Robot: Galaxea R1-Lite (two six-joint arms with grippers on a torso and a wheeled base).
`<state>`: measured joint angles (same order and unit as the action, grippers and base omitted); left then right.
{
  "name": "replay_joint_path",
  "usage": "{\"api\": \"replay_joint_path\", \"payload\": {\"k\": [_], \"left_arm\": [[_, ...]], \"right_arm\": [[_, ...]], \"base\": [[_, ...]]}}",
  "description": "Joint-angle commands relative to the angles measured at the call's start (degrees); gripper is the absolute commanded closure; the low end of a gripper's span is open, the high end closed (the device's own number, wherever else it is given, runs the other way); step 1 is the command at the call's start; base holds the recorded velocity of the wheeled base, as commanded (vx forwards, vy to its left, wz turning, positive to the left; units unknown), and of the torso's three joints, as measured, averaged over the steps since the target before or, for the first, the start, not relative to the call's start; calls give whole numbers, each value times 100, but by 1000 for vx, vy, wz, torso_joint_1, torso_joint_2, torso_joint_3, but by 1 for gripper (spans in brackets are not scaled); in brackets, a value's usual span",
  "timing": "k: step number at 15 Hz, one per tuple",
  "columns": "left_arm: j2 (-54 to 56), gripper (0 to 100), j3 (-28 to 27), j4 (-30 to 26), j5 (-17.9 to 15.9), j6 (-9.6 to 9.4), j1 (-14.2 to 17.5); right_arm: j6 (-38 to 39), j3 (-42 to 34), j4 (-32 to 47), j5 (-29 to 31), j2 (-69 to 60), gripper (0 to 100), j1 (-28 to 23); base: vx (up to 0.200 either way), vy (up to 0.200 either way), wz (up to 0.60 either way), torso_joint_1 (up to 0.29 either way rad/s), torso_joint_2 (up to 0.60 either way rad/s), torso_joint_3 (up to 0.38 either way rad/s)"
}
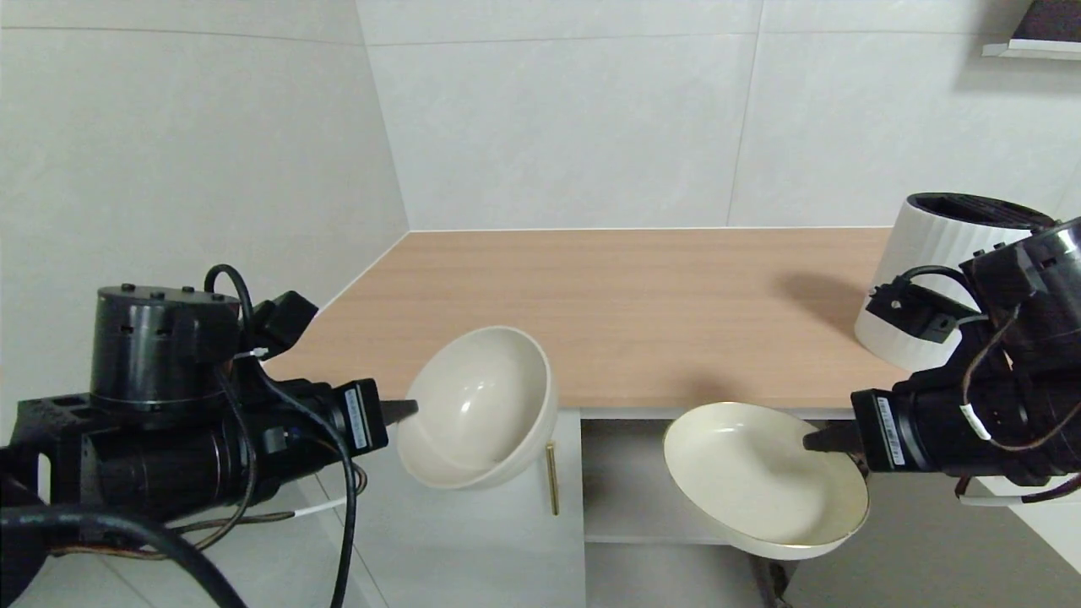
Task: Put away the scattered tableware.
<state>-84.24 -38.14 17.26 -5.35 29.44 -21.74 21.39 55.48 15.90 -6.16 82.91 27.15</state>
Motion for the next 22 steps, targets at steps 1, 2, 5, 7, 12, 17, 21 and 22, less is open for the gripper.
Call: {"api": "replay_joint_path", "payload": {"k": [1, 2, 5, 7, 12, 17, 21, 22], "left_arm": [[4, 100, 264, 14, -1, -96, -147], [-31, 100, 264, 14, 8, -96, -226], [-110, 100, 299, 5, 17, -88, -305], [-119, 100, 308, 5, 8, -96, -305], [-172, 100, 334, 23, 43, -105, -410], [-269, 100, 413, 23, 34, -105, -586], [-286, 100, 457, 23, 25, -105, -621], [-304, 100, 457, 23, 25, -105, -621]], "right_arm": [[-65, -266, -131, 53, -64, 100, -52], [-65, -318, -263, 88, -20, 100, -43], [-65, -459, -535, 246, 41, 100, -43], [-65, -450, -535, 264, 138, 100, -43], [-48, -512, -790, 326, 296, 100, -52], [-4, -538, -966, 396, 446, 100, -87], [-4, -538, -992, 405, 472, 100, -87], [-4, -556, -1054, 405, 472, 100, -87]], "base": [[0, 0, 0, 0, 0, 0], [0, 0, 0, 0, 0, 0], [-133, 0, 0, 3, -2, 2], [-200, 0, 0, 12, 7, 0], [-40, 0, 0, 0, 0, 1], [0, 0, 0, 0, 0, 0], [0, 0, 0, -12, 27, 19], [0, 0, 0, -100, 281, 163]]}}
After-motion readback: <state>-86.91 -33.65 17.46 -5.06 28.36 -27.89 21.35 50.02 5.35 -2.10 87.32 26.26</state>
